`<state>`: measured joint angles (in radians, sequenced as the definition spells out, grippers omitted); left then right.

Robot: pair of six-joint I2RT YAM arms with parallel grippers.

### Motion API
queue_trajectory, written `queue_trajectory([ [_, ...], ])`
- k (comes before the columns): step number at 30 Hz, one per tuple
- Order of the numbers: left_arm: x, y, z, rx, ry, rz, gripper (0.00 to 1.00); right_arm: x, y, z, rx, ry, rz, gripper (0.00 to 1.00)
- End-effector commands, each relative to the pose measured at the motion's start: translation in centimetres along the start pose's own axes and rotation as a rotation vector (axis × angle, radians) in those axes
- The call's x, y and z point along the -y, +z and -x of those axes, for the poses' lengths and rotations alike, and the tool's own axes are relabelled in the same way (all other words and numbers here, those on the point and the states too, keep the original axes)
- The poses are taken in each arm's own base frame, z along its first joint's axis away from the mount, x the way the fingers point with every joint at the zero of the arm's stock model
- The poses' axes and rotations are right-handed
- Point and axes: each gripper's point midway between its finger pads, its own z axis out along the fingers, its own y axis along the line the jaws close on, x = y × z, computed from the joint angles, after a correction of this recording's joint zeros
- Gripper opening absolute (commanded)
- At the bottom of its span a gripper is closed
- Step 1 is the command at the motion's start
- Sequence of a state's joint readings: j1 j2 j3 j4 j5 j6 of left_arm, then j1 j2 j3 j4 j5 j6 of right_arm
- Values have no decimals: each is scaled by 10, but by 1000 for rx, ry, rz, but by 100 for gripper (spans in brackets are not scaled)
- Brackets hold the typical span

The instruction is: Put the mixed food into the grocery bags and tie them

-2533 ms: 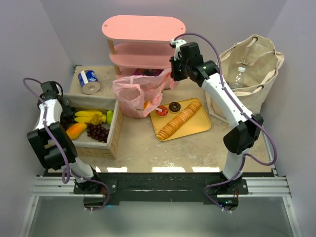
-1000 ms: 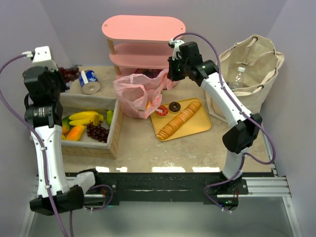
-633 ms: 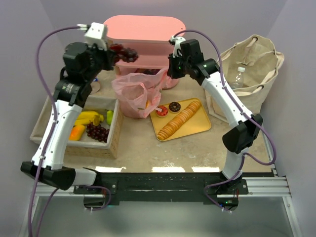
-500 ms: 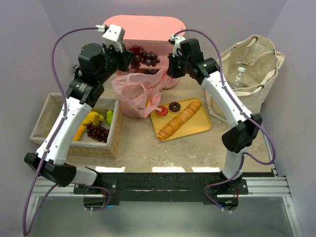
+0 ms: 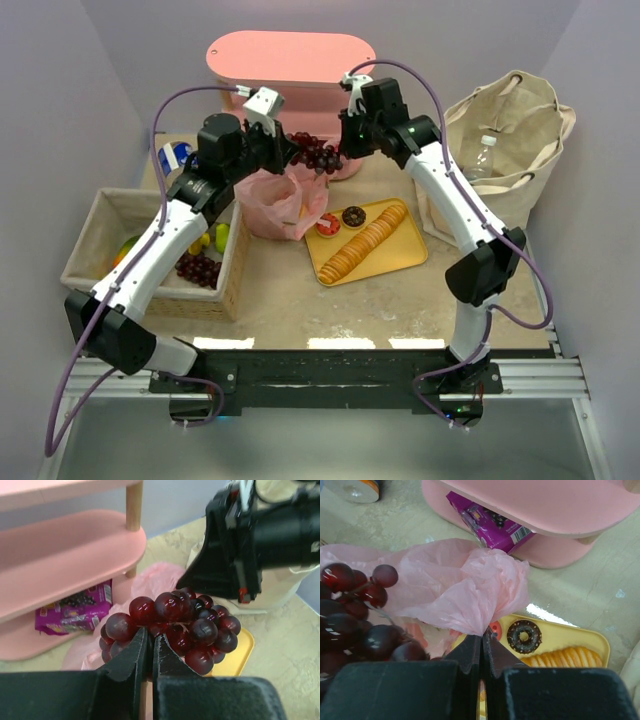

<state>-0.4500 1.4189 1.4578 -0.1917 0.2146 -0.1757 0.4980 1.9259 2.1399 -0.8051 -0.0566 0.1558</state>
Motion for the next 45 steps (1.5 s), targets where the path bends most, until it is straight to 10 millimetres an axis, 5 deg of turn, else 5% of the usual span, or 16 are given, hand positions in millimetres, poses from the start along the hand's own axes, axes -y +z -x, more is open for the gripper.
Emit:
queue_trajectory([
  [1, 18, -25, 20, 67, 2, -57, 0, 2, -11, 22, 61, -19, -18, 0],
  [12, 32, -57, -5, 29, -90, -95, 0, 7, -9, 21, 55, -30, -42, 0],
  [21, 19, -71, -24, -22, -69, -18, 0, 8, -10, 20, 52, -30, -46, 0],
  [27, -16, -61, -45, -103, -94, 168, 0, 7, -11, 22, 58, -29, -45, 0],
  [37, -46, -34, -42, -114, -138, 325, 0, 8, -15, 20, 54, -30, -49, 0],
  [40, -42, -28, -31, -89, -141, 298, 33, 8, -18, 22, 57, -30, -50, 0],
  [41, -39, -28, -21, -68, -133, 281, 56, 9, -18, 21, 56, -32, -51, 0],
  [45, -19, -34, 23, 14, -69, 182, 84, 8, -18, 21, 54, -32, -50, 0],
])
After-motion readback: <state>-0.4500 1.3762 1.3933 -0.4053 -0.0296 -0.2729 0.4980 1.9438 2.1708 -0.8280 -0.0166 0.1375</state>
